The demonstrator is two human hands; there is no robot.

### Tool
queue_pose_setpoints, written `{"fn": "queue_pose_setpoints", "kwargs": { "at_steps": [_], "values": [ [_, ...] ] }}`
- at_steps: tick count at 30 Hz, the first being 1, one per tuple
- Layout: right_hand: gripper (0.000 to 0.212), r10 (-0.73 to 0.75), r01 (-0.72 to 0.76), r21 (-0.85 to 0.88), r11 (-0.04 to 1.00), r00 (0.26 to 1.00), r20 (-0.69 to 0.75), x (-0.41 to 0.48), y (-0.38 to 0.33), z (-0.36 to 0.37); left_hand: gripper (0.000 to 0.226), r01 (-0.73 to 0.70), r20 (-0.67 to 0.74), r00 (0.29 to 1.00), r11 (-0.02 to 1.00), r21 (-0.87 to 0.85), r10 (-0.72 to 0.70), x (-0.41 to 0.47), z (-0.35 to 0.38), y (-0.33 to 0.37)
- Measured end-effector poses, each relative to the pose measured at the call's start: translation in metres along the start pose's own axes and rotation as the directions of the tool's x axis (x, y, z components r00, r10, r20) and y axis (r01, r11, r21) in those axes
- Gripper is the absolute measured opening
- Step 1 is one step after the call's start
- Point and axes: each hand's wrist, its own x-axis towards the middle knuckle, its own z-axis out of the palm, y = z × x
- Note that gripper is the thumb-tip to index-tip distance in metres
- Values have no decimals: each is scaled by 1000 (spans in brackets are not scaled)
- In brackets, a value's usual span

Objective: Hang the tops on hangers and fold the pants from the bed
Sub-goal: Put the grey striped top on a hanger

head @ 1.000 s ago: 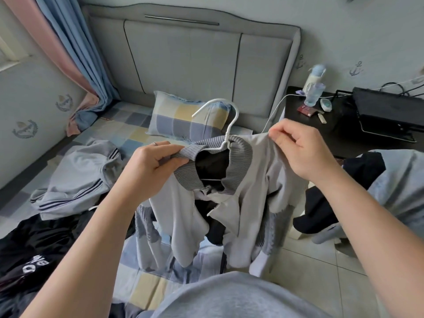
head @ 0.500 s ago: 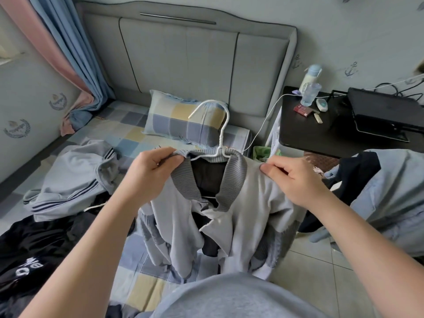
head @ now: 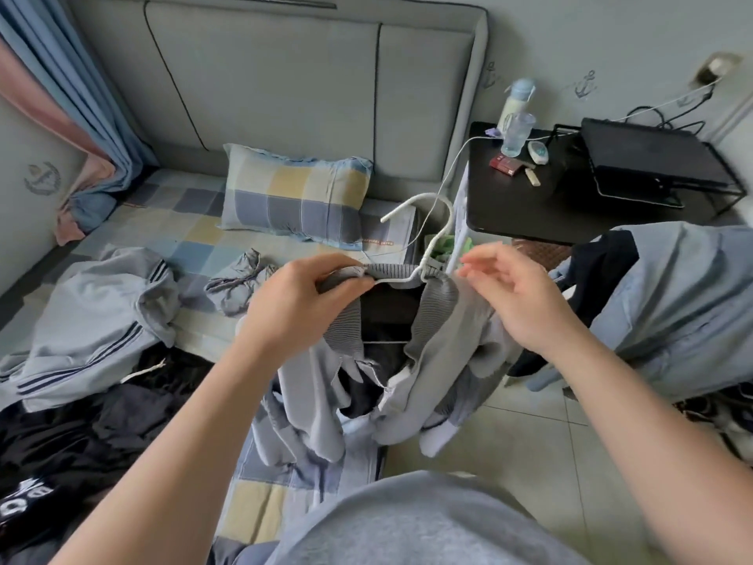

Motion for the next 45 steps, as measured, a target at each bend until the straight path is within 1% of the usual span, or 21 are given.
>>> {"fn": "queue_pose_setpoints", "kwargs": {
  "at_steps": [3, 8, 11, 14, 15, 16, 17, 19, 20, 21, 22, 23, 25, 27, 29, 31, 33, 35, 38, 43, 45],
  "values": [
    [14, -92, 92, 3, 996, 994, 53, -11, -3, -12, 45, 24, -27, 999, 999, 28, -23, 6, 21, 10],
    [16, -164, 135, -174, 975, 972, -167, -32, 12, -28, 49, 91, -2, 996, 995, 36, -91, 13, 57, 38],
    [7, -212, 146, -274, 951, 951, -227, -48, 24, -46, 52, 64, 50, 997, 998, 29, -66, 19, 83, 61],
    [11, -177, 94, -301, 949, 949, -263, -64, 39, -79, 50, 17, 110, 994, 999, 27, -20, 25, 109, 84],
    [14, -116, 37, -264, 964, 949, -292, -69, 44, -93, 52, -16, 146, 989, 1000, 21, 13, 26, 119, 93],
    [18, -12, -39, -151, 988, 945, -326, -74, 50, -109, 55, -60, 187, 981, 998, 2, 58, 28, 129, 104],
    [23, 118, -110, 41, 993, 930, -349, -79, 53, -125, 56, -110, 224, 968, 994, -28, 114, 30, 139, 116],
    [35, 371, -196, 432, 880, 853, -368, -90, 58, -152, 56, -205, 259, 941, 976, -79, 218, 32, 160, 146],
    [41, 436, -213, 505, 836, 817, -377, -99, 65, -168, 55, -235, 259, 933, 968, -87, 250, 33, 171, 162],
    [42, 439, -242, 461, 854, 810, -389, -109, 72, -183, 54, -248, 249, 933, 965, -85, 261, 33, 182, 178],
    [38, 409, -281, 338, 898, 815, -410, -117, 77, -198, 54, -247, 233, 938, 966, -72, 257, 34, 193, 193],
    [29, 357, -301, 193, 934, 821, -446, -125, 82, -212, 53, -242, 217, 944, 969, -55, 248, 34, 203, 207],
    [13, 250, -266, 31, 963, 852, -459, -149, 85, -231, 52, -234, 205, 949, 971, -53, 239, 33, 225, 235],
    [34, 186, -272, -118, 955, 859, -478, -169, 92, -241, 53, -238, 217, 944, 968, -80, 251, 29, 248, 262],
    [35, 104, -307, -298, 904, 833, -543, -185, 106, -251, 56, -255, 238, 932, 961, -108, 274, 25, 270, 288],
    [23, 69, -342, -313, 886, 764, -642, -199, 119, -271, 58, -263, 252, 923, 955, -138, 291, 22, 293, 313],
    [28, 50, -379, -323, 867, 711, -701, -215, 133, -297, 59, -269, 261, 915, 947, -174, 307, 20, 315, 335],
    [23, 27, -416, -355, 837, 680, -733, -231, 145, -321, 59, -296, 265, 903, 937, -186, 338, 19, 335, 357],
    [4, -31, -421, -412, 808, 668, -743, -253, 158, -357, 60, -321, 282, 887, 928, -189, 365, 20, 365, 390],
    [23, -63, -474, -468, 746, 650, -757, -276, 179, -421, 64, -368, 367, 819, 894, -254, 442, 35, 401, 437],
    [21, -22, -481, -356, 801, 571, -821, -282, 185, -451, 68, -404, 393, 777, 869, -287, 491, 45, 411, 452]
  ]
}}
